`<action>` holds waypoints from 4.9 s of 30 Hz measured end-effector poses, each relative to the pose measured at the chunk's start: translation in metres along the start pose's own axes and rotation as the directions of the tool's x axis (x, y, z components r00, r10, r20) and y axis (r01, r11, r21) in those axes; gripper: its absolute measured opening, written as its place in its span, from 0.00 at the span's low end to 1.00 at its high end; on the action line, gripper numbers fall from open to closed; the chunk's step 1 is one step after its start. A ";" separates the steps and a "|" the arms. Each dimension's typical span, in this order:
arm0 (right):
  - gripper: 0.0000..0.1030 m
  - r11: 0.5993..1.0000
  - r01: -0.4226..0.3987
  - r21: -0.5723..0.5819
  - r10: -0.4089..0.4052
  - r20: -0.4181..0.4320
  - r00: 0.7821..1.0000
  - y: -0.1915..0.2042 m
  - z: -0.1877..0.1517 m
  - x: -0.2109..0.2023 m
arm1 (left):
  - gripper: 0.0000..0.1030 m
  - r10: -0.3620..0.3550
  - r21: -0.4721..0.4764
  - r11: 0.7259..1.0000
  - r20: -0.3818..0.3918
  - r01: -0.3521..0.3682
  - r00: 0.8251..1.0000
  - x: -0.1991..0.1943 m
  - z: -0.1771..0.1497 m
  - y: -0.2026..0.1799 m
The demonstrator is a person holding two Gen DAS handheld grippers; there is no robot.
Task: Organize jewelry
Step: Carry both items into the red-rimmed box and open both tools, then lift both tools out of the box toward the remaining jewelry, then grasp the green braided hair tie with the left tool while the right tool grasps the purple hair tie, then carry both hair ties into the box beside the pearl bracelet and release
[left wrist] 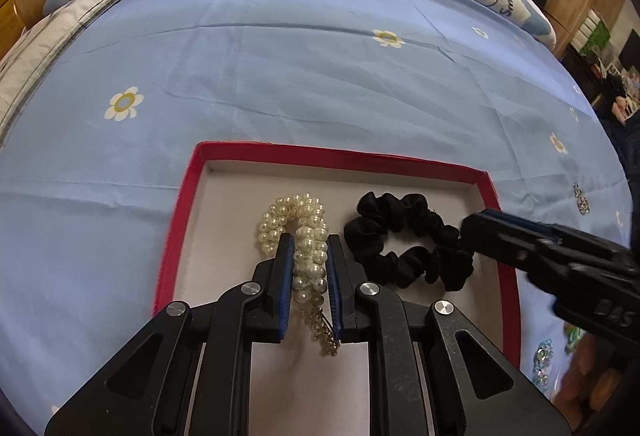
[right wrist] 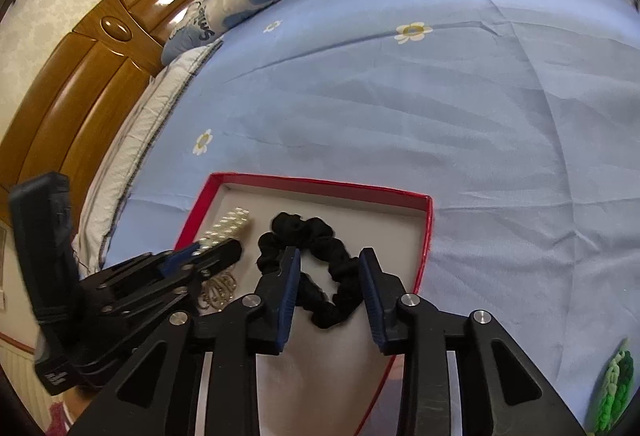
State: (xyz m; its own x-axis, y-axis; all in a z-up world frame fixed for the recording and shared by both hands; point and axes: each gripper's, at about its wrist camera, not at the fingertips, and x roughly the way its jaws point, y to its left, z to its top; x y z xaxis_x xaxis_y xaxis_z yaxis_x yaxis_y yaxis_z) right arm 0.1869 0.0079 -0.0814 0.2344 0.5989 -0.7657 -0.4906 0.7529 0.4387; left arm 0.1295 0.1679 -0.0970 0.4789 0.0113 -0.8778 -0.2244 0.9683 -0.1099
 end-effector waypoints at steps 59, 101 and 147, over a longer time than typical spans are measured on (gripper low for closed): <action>0.51 0.917 0.171 0.361 -0.263 0.222 0.939 -0.168 -0.181 -0.237 | 0.64 -0.226 0.117 0.967 -0.001 0.224 0.974 -0.110 -0.085 -0.151; 0.09 0.944 0.079 0.319 -0.160 0.236 0.958 -0.191 -0.142 -0.208 | 0.09 -0.329 0.118 0.929 -0.172 0.351 0.928 -0.016 -0.036 -0.226; 0.09 0.997 -0.068 -0.022 0.070 0.146 0.987 0.001 -0.090 -0.110 | 0.09 -0.179 -0.228 0.955 0.062 0.188 0.982 -0.093 -0.064 0.017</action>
State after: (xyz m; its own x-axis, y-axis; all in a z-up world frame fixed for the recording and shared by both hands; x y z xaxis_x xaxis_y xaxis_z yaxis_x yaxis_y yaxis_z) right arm 0.0853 -0.0818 -0.0397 0.3189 0.6838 -0.6563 -0.5242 0.7042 0.4789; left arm 0.0268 0.1673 -0.0473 0.5630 -0.1463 -0.8134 -0.3177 0.8703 -0.3764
